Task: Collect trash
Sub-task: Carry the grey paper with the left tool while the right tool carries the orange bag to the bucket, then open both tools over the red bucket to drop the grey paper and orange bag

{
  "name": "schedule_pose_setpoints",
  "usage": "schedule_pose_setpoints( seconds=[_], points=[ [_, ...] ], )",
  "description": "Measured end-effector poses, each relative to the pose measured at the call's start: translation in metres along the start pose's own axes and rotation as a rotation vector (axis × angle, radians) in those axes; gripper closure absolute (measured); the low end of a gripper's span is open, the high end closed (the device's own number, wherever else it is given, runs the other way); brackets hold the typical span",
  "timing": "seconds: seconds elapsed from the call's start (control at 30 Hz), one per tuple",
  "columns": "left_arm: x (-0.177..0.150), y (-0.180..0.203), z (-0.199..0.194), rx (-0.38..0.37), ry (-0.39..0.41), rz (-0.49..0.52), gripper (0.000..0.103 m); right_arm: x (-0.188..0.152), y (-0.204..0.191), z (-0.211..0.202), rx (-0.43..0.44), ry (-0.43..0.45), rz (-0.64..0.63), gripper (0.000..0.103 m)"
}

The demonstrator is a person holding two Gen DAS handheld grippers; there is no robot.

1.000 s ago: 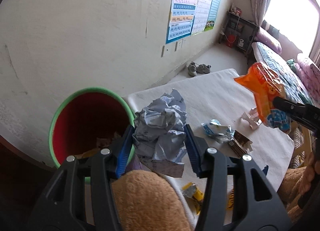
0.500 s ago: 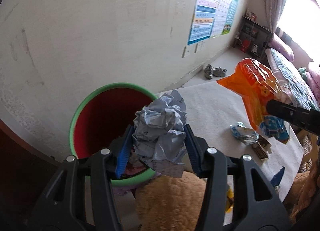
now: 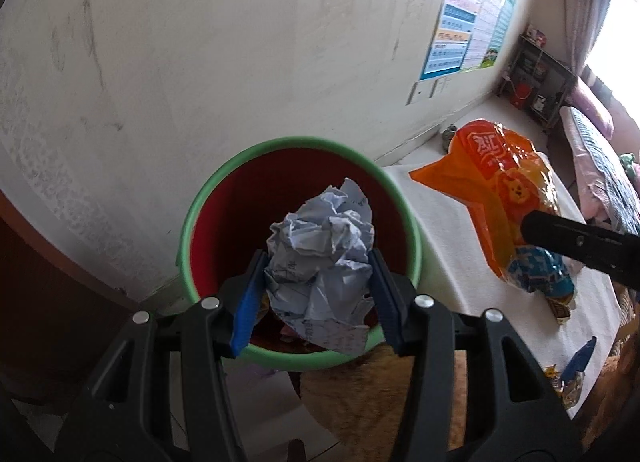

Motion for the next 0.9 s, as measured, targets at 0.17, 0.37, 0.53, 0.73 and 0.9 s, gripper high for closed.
schedule_pose_setpoints(
  seconds=[0.17, 0.37, 0.53, 0.73, 0.9],
  points=[
    [0.001, -0.013, 0.009, 0.002, -0.014, -0.036, 0.055, 0.005, -0.013, 0.009, 0.01, -0.015, -0.024, 0.06],
    [0.003, -0.02, 0.014, 0.005, -0.013, -0.046, 0.055, 0.013, -0.024, 0.02, 0.018, -0.032, -0.041, 0.06],
    [0.006, -0.026, 0.018, 0.013, -0.006, -0.068, 0.037, 0.023, -0.035, 0.023, 0.057, -0.016, -0.045, 0.043],
    [0.005, -0.028, 0.024, 0.013, -0.015, -0.079, 0.031, 0.02, -0.028, 0.015, 0.053, 0.007, -0.021, 0.033],
    [-0.008, -0.018, 0.02, -0.011, -0.025, -0.067, 0.031, 0.002, -0.002, -0.005, 0.018, 0.022, 0.001, 0.033]
  ],
)
Point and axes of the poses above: each gripper's, at about its wrist camera, not at the fingertips, and z roughly the way its jaws point, y to its right, x to its top, the point moved 9 cm from there along z, roughly the way its jaws point, and after that the axes turned 3 degrees about -y, right-handed, at the moved point
